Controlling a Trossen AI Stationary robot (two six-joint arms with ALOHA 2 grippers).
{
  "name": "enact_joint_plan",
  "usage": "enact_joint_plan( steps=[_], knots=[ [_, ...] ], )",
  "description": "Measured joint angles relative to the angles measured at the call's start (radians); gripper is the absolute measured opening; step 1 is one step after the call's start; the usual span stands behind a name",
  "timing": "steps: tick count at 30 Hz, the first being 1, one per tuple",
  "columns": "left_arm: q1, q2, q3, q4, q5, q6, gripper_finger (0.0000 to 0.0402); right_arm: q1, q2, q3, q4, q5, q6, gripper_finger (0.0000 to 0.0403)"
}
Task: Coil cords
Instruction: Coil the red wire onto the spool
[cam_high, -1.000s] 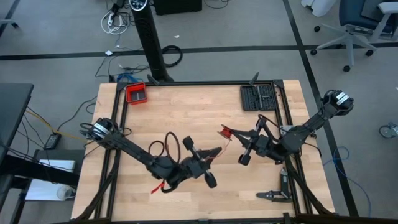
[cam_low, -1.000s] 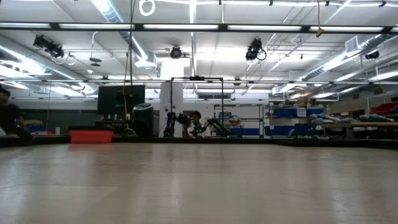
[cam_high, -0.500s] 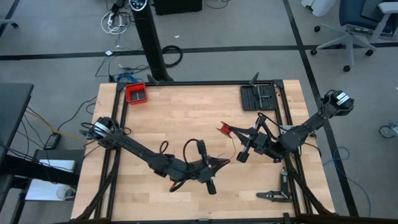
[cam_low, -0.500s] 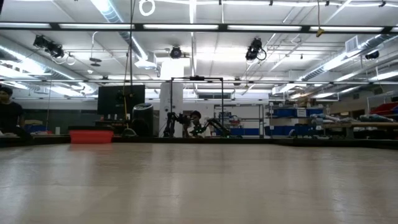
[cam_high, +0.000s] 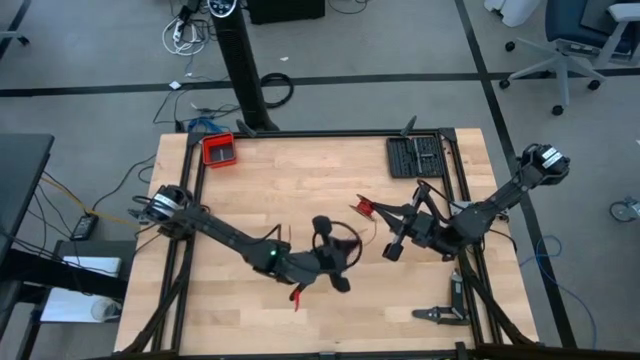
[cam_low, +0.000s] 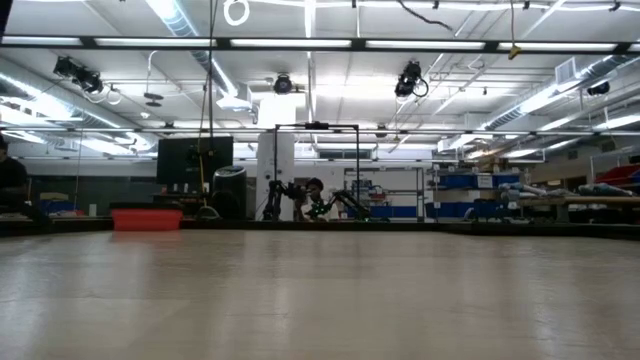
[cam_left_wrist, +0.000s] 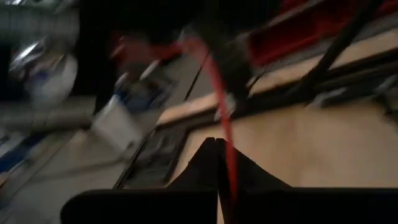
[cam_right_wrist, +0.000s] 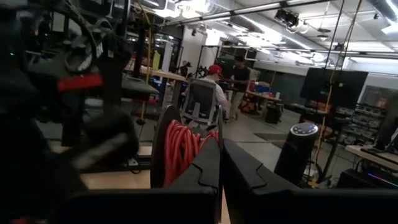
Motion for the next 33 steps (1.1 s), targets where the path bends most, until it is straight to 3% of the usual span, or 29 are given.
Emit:
enact_joint_plan(
  steps=[5,13,15,20,23,33],
  knots=[
    [0.024,0.0,0.0,-0.08,-0.172,-0.098,0.0,0.028,-0.015,0.0,0.0,-0.003,-0.02,0.0004],
    [0.022,0.0,0.0,-0.065,-0.498,-0.101,0.0,0.067,-0.016,0.0,-0.024,-0.003,-0.03,0.0004],
    [0.02,0.0,0.0,-0.065,-0.54,-0.1,0.0,0.072,-0.016,0.0,-0.019,-0.003,-0.035,0.0004],
    [0.019,0.0,0.0,-0.066,-0.462,-0.101,0.0,0.072,-0.016,0.0,0.013,-0.014,-0.026,0.0004],
    [0.029,0.0,0.0,-0.068,-0.402,-0.107,0.0,0.071,-0.016,0.0,0.013,-0.08,0.01,0.0004],
    [0.04,0.0,0.0,-0.077,-0.391,-0.153,0.0,0.069,-0.016,0.0,0.029,-0.227,0.069,0.0004]
  ],
)
